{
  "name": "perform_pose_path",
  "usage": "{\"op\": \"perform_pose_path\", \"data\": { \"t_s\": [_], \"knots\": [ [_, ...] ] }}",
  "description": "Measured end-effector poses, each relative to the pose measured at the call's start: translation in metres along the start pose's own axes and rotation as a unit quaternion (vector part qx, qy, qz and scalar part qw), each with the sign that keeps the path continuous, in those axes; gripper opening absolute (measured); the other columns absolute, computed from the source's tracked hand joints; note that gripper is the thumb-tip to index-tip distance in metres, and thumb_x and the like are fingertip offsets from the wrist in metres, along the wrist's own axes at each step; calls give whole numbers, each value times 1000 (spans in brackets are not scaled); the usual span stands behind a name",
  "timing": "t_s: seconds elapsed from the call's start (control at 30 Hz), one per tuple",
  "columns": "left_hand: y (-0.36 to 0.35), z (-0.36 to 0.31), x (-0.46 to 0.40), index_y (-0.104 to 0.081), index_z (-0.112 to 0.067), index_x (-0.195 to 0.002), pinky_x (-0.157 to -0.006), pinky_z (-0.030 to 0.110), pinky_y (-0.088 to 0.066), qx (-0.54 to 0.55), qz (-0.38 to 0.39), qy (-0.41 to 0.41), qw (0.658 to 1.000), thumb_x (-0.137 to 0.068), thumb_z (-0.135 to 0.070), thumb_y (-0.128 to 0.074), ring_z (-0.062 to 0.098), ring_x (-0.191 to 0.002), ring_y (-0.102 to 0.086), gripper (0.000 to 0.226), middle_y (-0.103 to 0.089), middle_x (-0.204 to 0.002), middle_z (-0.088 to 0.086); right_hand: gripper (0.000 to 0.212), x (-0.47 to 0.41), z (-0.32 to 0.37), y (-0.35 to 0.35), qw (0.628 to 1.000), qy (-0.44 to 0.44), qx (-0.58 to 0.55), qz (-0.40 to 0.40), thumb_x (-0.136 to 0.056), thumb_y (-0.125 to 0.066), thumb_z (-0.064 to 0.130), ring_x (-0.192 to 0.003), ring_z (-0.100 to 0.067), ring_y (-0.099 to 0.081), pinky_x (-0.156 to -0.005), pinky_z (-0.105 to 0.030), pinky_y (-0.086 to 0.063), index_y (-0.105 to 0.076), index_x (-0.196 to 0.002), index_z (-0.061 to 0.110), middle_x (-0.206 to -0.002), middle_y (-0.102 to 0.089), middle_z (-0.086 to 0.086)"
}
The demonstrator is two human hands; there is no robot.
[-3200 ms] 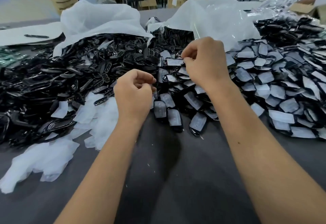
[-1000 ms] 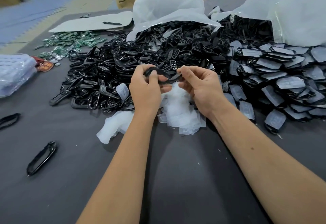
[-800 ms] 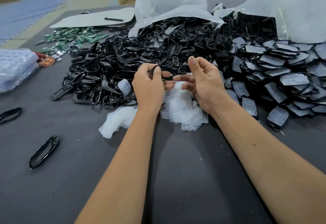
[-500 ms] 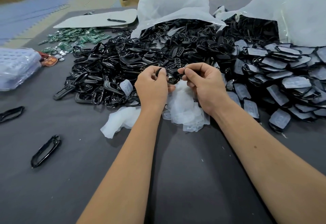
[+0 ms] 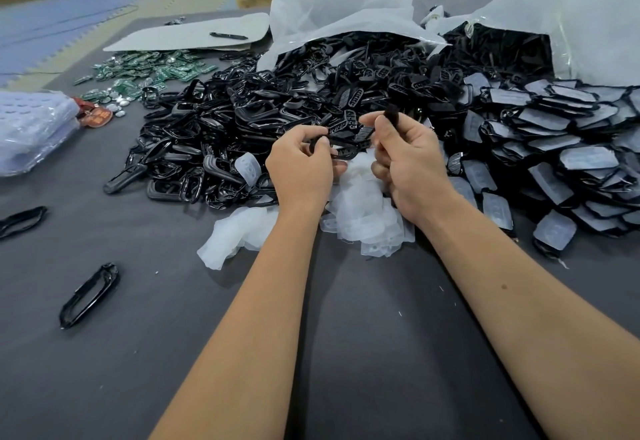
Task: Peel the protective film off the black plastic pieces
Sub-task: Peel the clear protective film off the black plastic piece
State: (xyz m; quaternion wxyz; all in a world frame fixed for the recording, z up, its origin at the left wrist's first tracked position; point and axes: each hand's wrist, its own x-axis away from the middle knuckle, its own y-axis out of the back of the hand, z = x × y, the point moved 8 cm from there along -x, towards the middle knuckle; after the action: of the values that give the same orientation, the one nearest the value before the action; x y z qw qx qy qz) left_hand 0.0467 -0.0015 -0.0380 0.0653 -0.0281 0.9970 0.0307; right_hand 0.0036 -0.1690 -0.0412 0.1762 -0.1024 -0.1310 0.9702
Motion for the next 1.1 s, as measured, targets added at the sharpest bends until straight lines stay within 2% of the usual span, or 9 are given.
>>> {"op": "perform_pose_path", "data": {
  "t_s": [0.07, 0.2, 0.27, 0.37, 0.47, 0.57, 0.73, 0.97, 1.1],
  "knots": [
    [0, 1, 0, -73, -13, -97, -64, 41, -65, -2, -5, 7, 1000, -98, 0, -59, 22, -57, -75, 20, -74, -81, 16, 26, 2, 0, -3, 1000, 1, 22, 2, -112, -44, 13, -53, -6, -28, -44, -20, -26, -70, -115, 12, -72, -40, 1],
    [3, 2, 0, -76, -14, -91, -60, 38, -63, 10, -12, 25, 1000, -94, 4, -50, 25, -60, -76, 32, -70, -82, 23, 23, 5, 1, -9, 995, 17, 91, 19, -108, -44, 5, -52, -5, -36, -45, -21, -30, -61, -123, 5, -71, -49, 1],
    [4, 1, -1, -78, -15, -88, -64, 41, -65, 6, -15, 15, 1000, -93, 7, -49, 25, -62, -76, 37, -72, -82, 17, 18, 7, 5, -8, 991, 40, 125, 10, -104, -53, 4, -50, -9, -40, -43, -25, -34, -61, -117, 14, -71, -57, -4],
    [4, 0, -1, -80, -16, -86, -71, 50, -65, 3, -20, 1, 1000, -92, 7, -52, 22, -62, -77, 36, -73, -77, 9, 12, 8, 11, -4, 979, 78, 185, -12, -100, -61, 7, -47, -9, -47, -44, -25, -40, -70, -101, 14, -67, -63, 0],
    [5, 1, -1, -81, -16, -88, -68, 48, -66, -1, -22, -9, 1000, -92, 5, -56, 23, -62, -77, 33, -73, -73, 8, 17, 10, 16, -4, 953, 118, 276, -38, -98, -64, 8, -55, -5, -58, -55, -26, -48, -79, -98, 16, -67, -67, 10],
    [4, 2, -3, -81, -18, -86, -69, 47, -66, 1, -19, -11, 1000, -91, 3, -58, 29, -67, -77, 32, -75, -78, 18, 13, 13, 21, -7, 930, 142, 333, -56, -95, -68, 11, -71, -16, -69, -70, -38, -59, -80, -99, 15, -75, -72, 3],
    [1, 2, -4, -80, -16, -85, -70, 39, -66, 28, -2, -4, 1000, -93, 4, -59, 30, -72, -77, 30, -72, -86, 27, 4, 14, 23, -7, 931, 136, 333, -62, -93, -72, 11, -74, -15, -72, -77, -40, -61, -77, -94, 12, -78, -74, 1],
    [-4, -1, -2, -77, -12, -89, -72, 44, -66, 20, 32, -16, 999, -91, 1, -71, 19, -66, -76, 14, -71, -68, 2, 5, 15, 25, -6, 925, 130, 347, -80, -90, -76, 14, -72, -18, -70, -74, -38, -59, -72, -92, 12, -76, -73, -2],
    [-6, -1, 1, -76, -14, -92, -63, 38, -63, 32, 52, -6, 998, -88, -1, -78, 24, -71, -78, 13, -76, -77, 7, 15, 14, 23, -2, 930, 115, 336, -94, -89, -77, 15, -67, -22, -69, -72, -42, -60, -64, -97, 14, -73, -72, -6]
  ]
}}
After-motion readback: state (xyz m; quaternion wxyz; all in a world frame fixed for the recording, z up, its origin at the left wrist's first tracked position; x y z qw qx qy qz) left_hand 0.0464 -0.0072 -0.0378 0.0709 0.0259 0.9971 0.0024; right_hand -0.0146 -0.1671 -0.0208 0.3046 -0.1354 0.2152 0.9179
